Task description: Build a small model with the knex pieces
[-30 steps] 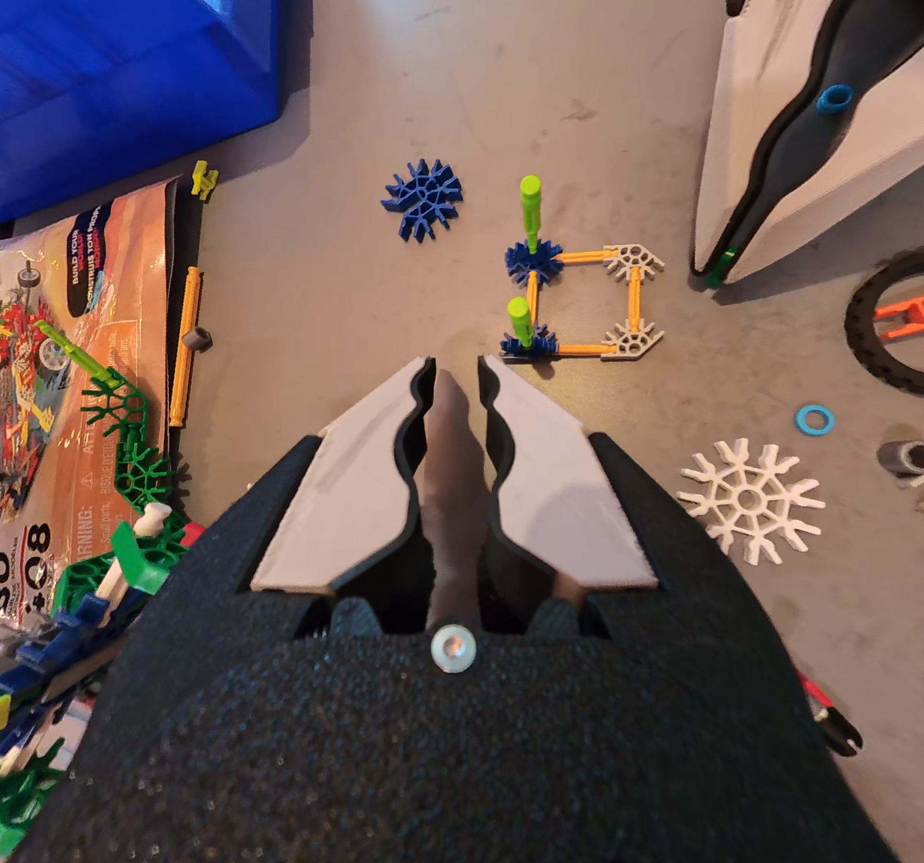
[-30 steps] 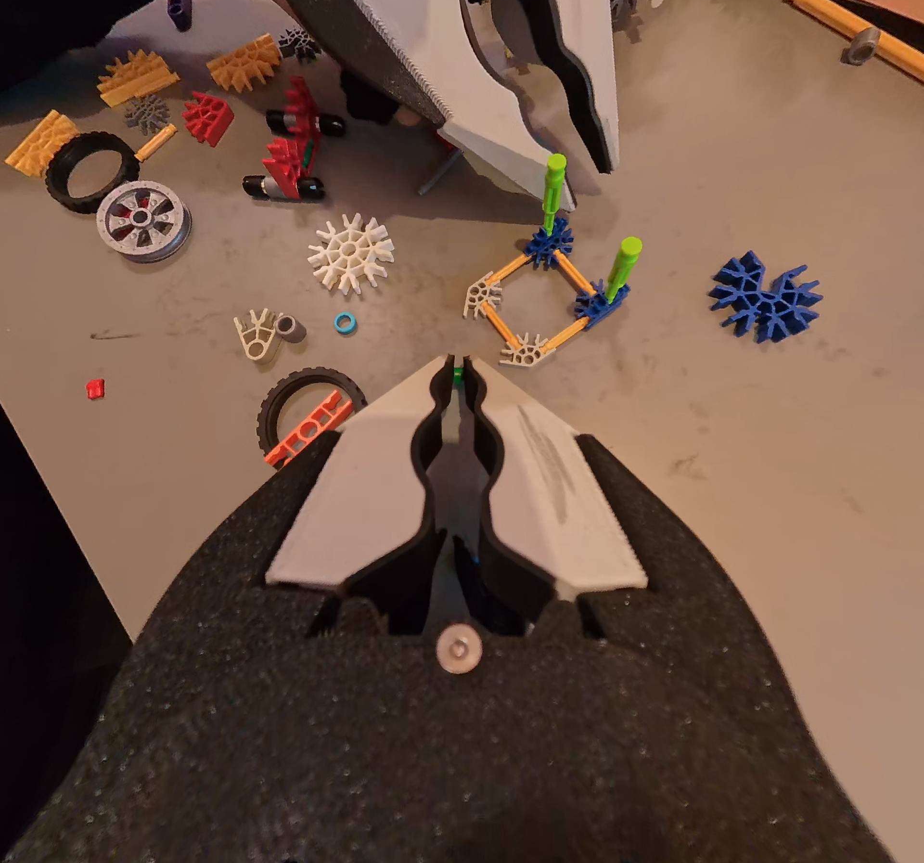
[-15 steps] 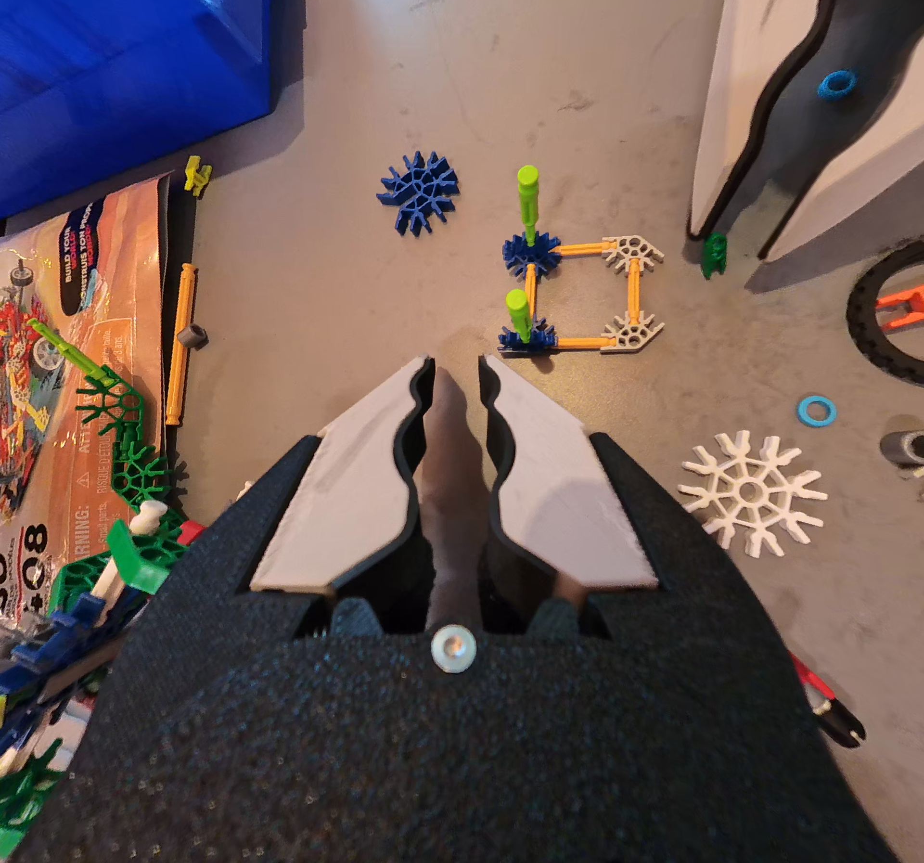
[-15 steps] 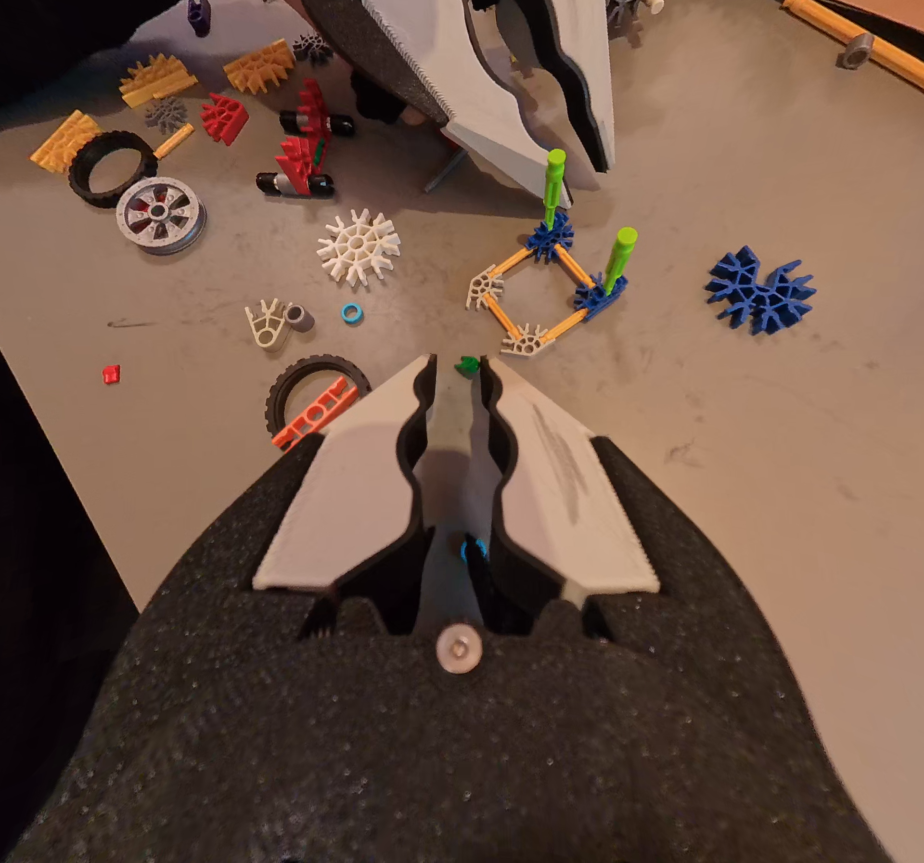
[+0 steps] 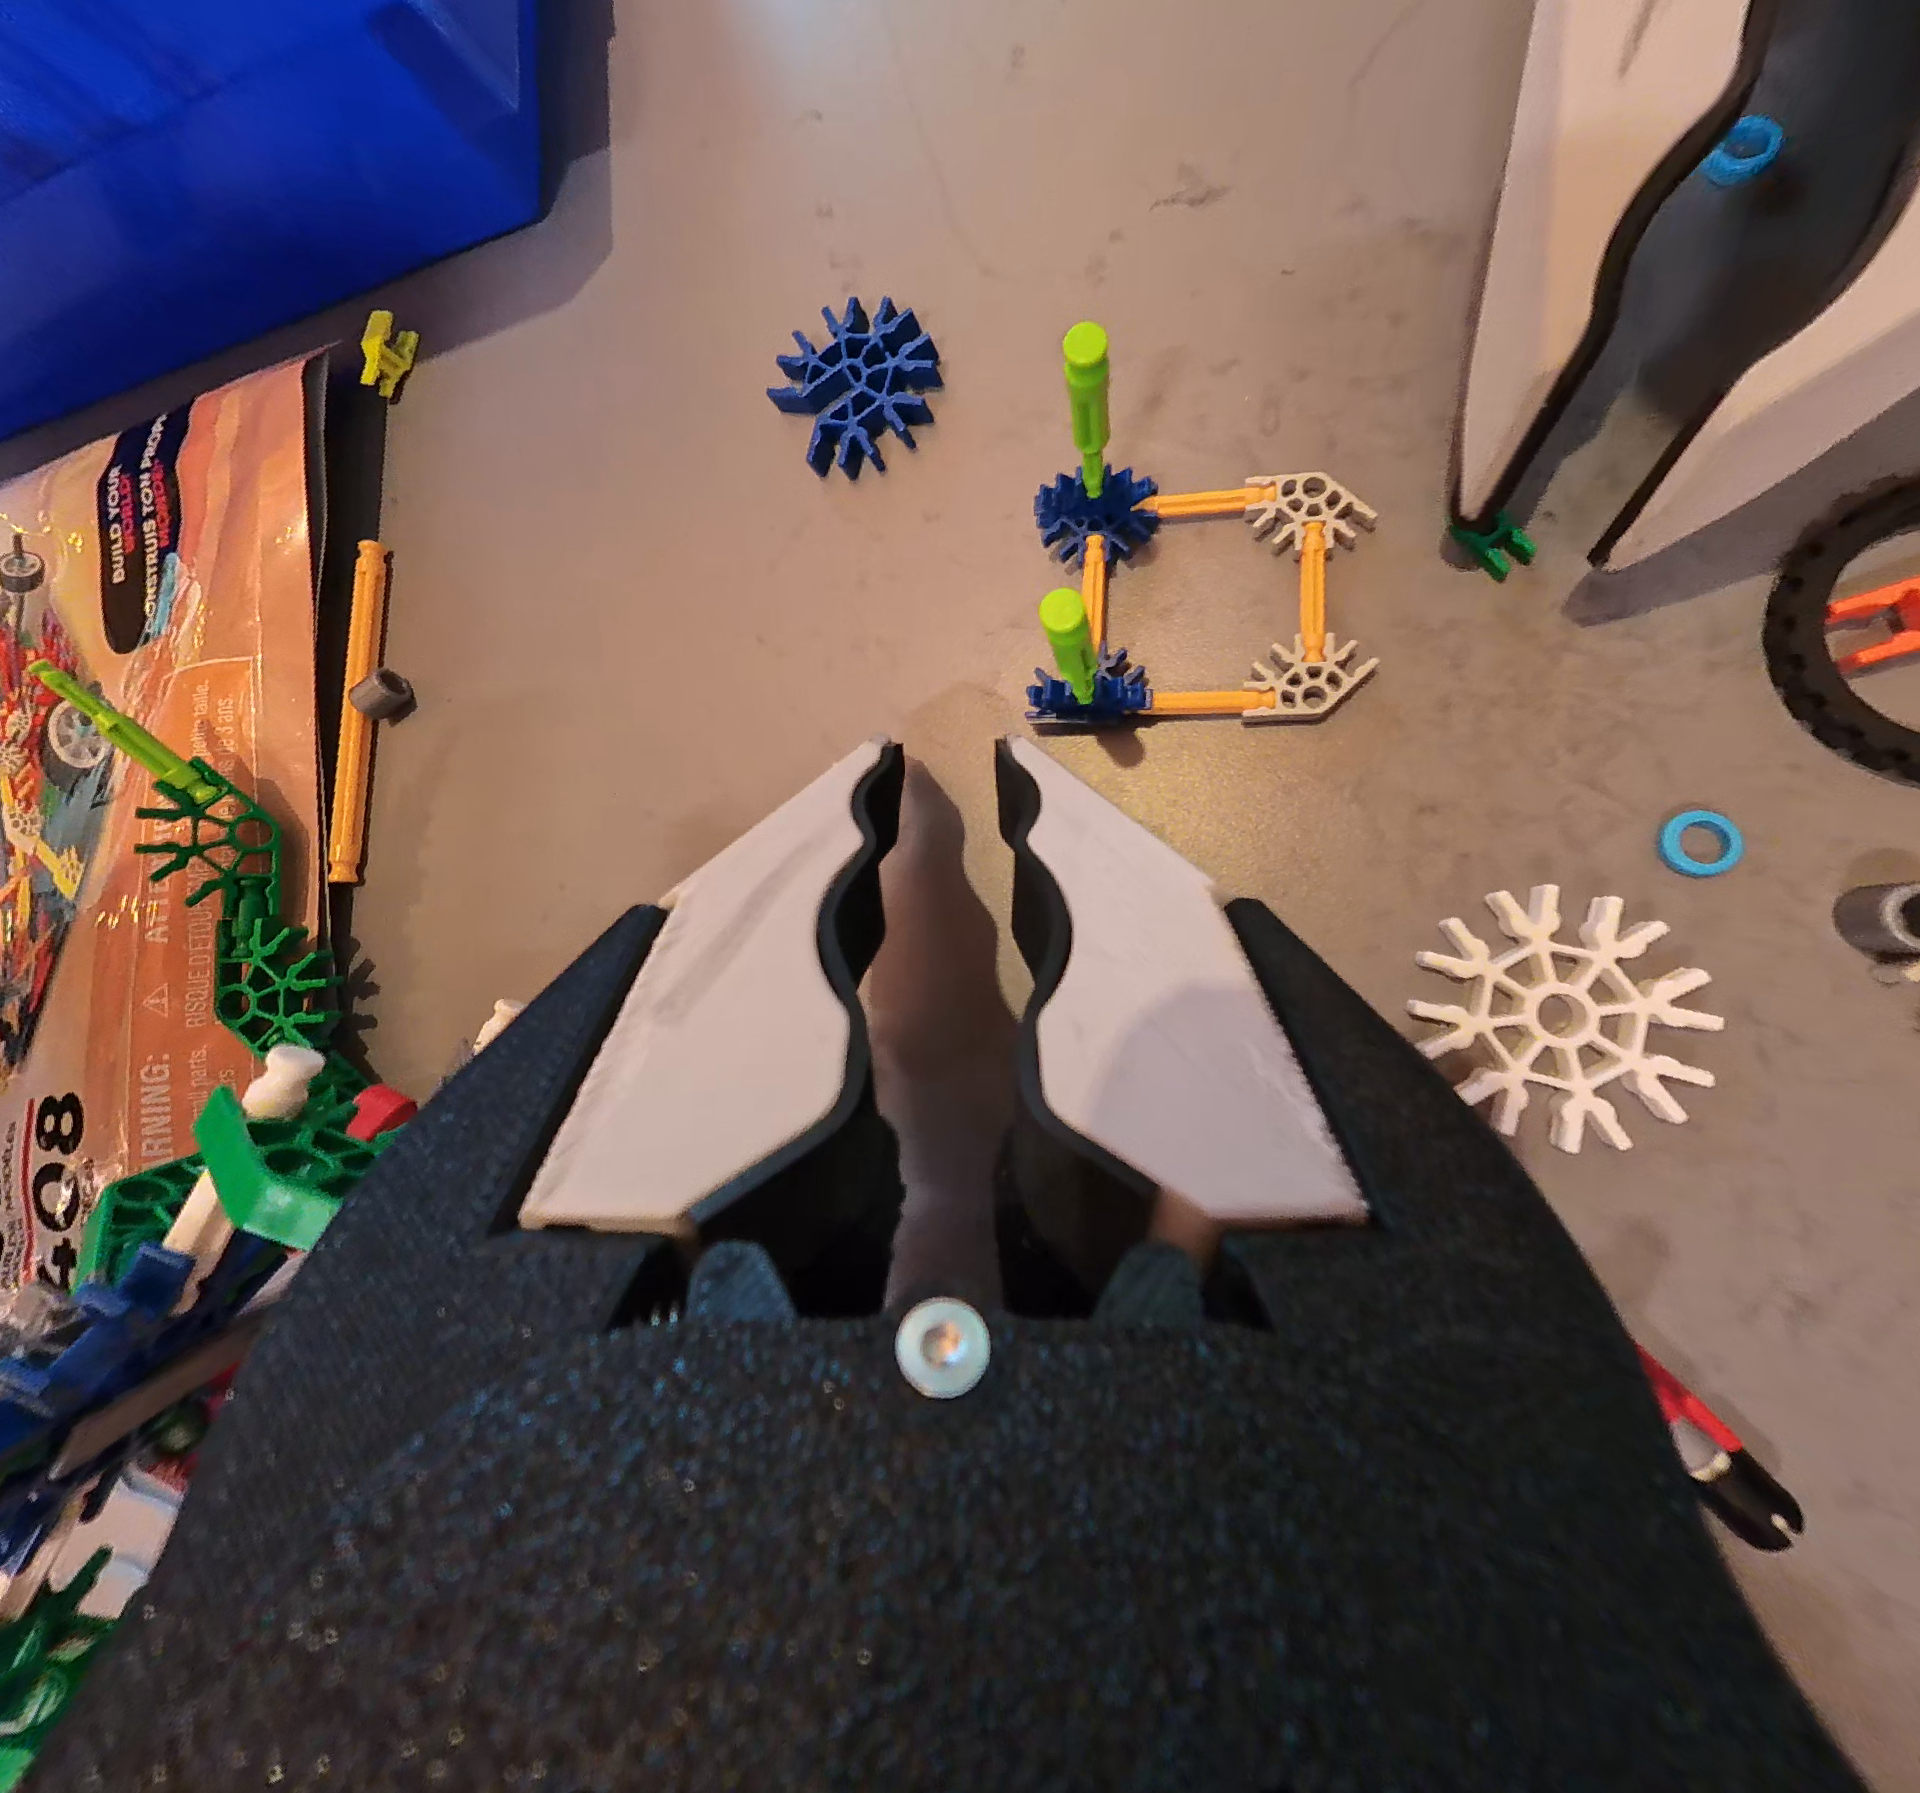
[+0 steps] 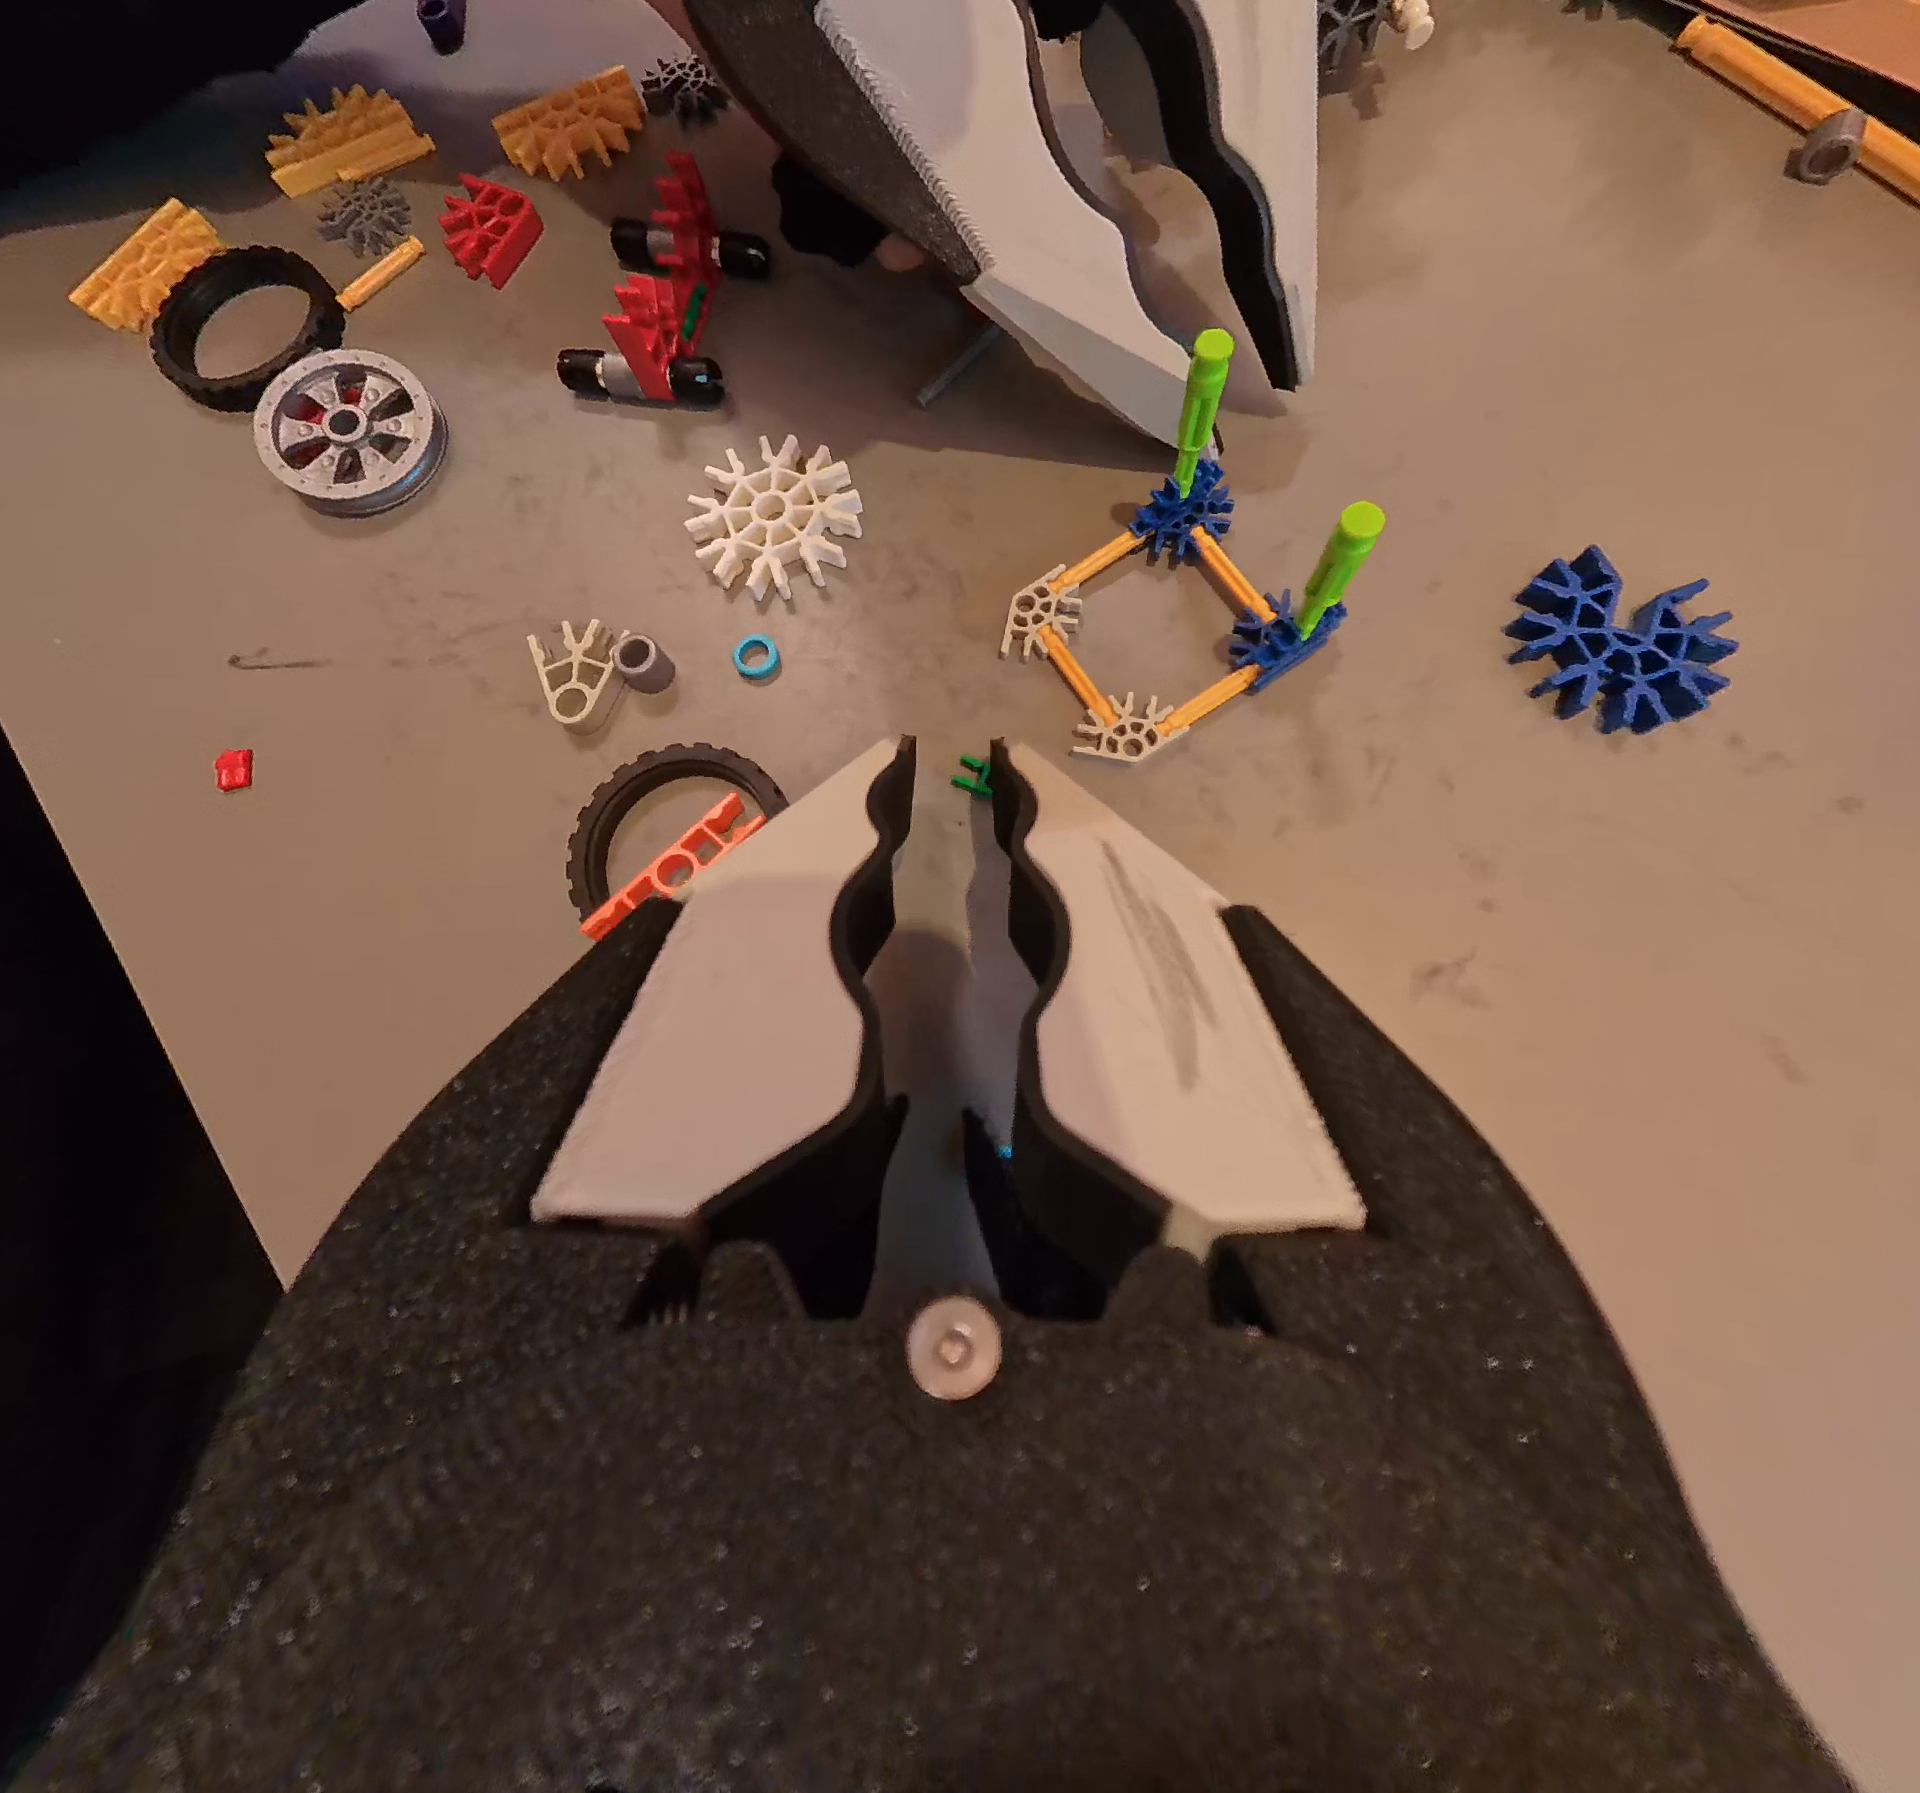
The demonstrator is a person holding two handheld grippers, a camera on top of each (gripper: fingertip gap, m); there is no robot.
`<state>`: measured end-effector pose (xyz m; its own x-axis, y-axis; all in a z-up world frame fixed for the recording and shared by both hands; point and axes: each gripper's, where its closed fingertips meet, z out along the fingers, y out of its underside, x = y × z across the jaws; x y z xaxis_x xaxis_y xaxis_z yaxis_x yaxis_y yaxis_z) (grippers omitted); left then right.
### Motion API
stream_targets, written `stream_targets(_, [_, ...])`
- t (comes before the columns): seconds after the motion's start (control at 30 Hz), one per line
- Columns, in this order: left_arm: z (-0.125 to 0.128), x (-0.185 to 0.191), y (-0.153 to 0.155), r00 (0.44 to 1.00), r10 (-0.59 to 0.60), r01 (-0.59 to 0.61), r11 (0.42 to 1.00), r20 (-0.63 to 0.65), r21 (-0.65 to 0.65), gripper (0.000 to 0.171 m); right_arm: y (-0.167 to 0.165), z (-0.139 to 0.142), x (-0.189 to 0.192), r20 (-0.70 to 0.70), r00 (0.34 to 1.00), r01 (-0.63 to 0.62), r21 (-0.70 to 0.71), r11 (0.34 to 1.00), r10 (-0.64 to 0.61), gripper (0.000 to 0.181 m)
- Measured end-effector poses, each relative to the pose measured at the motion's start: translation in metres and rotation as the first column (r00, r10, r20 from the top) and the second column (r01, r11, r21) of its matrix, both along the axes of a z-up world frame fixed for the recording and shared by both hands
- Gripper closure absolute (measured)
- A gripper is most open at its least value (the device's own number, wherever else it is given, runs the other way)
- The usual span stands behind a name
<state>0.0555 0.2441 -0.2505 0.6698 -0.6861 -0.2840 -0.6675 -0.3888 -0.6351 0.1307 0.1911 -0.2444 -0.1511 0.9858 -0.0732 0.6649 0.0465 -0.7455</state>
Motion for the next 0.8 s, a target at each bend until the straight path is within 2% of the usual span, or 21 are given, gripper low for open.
stream_targets(0.27, [0.0, 0.0, 0.0, 1.0, 0.001, -0.001, 1.0, 0.0, -0.001, 0.156, 0.008, 0.001, 0.004, -0.004, 1.0, 0.027, 0.013, 1.0, -0.027, 0.166])
stream_targets(0.43, [0.004, -0.003, -0.001, 1.0, 0.007, -0.007, 1.0, -0.006, -0.002, 0.153, 0.026, 0.008, 0.005, -0.061, 0.994, 0.094, 0.022, 0.995, -0.093, 0.166])
stream_targets(0.57, [0.013, -0.007, -0.003, 1.0, 0.009, -0.009, 1.0, -0.018, 0.004, 0.149, 0.044, 0.02, 0.004, -0.141, 0.976, 0.166, -0.022, 0.986, -0.167, 0.166])
stream_targets(0.8, [0.038, -0.011, -0.008, 1.0, 0.003, -0.003, 0.999, -0.017, 0.036, 0.148, 0.057, 0.025, 0.004, -0.175, 0.958, 0.216, -0.076, 0.973, -0.227, 0.166])
